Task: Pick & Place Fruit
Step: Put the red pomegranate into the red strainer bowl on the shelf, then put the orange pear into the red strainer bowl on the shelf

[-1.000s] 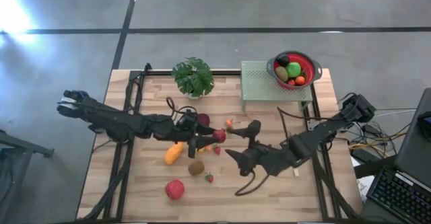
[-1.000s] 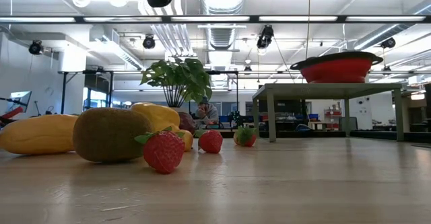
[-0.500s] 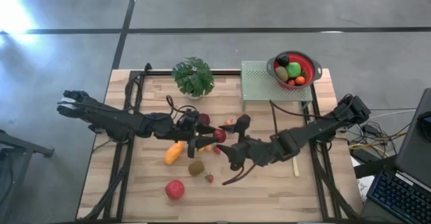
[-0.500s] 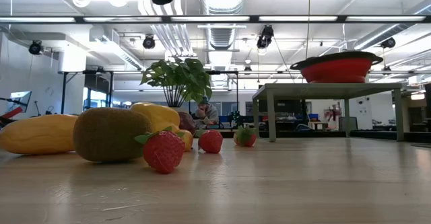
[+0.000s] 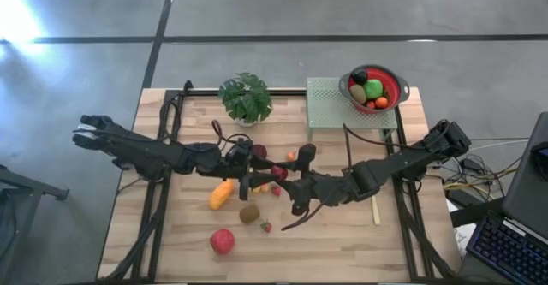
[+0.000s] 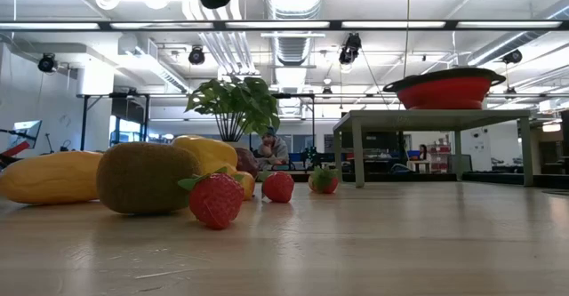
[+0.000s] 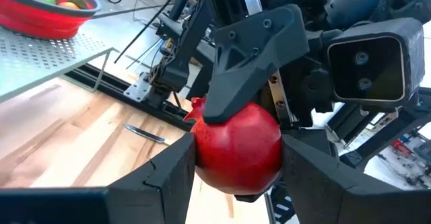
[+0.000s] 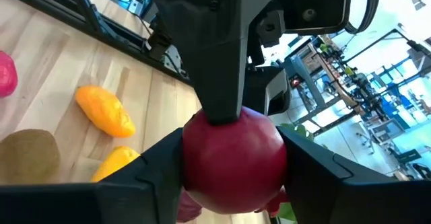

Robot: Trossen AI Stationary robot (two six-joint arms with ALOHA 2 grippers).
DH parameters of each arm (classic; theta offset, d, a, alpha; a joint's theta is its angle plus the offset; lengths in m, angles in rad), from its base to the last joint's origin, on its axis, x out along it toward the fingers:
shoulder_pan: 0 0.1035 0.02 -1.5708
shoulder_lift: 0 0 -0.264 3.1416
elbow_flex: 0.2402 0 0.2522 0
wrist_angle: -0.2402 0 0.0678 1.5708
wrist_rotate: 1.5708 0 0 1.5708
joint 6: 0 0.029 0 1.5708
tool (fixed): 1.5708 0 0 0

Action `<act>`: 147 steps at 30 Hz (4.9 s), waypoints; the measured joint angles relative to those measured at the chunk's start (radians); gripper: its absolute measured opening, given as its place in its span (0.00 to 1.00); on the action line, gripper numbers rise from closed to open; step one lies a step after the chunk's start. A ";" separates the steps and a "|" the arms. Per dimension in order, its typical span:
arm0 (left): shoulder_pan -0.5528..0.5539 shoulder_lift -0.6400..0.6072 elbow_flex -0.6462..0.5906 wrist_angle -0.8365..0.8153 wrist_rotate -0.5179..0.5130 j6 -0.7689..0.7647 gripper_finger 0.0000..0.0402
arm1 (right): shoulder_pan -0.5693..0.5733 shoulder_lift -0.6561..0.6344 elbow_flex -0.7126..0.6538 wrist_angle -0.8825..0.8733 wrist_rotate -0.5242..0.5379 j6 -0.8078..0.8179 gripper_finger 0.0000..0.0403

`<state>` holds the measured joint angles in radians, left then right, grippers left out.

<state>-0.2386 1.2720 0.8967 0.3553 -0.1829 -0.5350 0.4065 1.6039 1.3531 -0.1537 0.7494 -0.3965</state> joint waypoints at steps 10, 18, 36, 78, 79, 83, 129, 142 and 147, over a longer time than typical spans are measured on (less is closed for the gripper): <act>0.004 -0.015 0.054 -0.222 0.019 0.133 0.72 | 0.000 -0.048 -0.001 -0.232 0.006 0.189 0.50; 0.005 -0.025 0.096 -0.434 -0.176 0.175 0.75 | -0.036 -0.211 -0.001 -0.645 0.002 0.481 0.51; 0.008 -0.014 0.082 -0.429 -0.257 0.216 0.75 | -0.641 -0.544 -0.001 -0.864 -0.083 0.610 0.52; 0.008 -0.013 0.047 -0.461 -0.256 0.241 0.74 | -1.337 -0.256 -0.001 -0.885 -0.302 0.549 0.60; 0.008 -0.013 0.047 -0.461 -0.257 0.241 0.74 | -1.340 -0.258 -0.001 -0.878 -0.302 0.550 0.61; 0.008 -0.013 0.047 -0.461 -0.256 0.241 0.74 | -1.344 -0.267 -0.001 -0.872 -0.302 0.530 0.64; 0.012 0.198 0.062 -0.664 -0.162 0.490 0.74 | -0.369 -0.449 -0.310 -0.598 -0.427 0.696 0.65; 0.015 0.448 0.276 -0.871 -0.115 0.539 0.74 | -0.370 -0.451 -0.349 -0.588 -0.425 0.693 0.63; 0.015 0.498 0.319 -0.933 -0.109 0.519 0.74 | -0.370 -0.451 -0.349 -0.588 -0.425 0.689 0.59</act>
<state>-0.2237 1.7703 1.2160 -0.5777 -0.2915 -0.0159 0.0368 1.1530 1.0039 -0.7422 0.3247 0.2924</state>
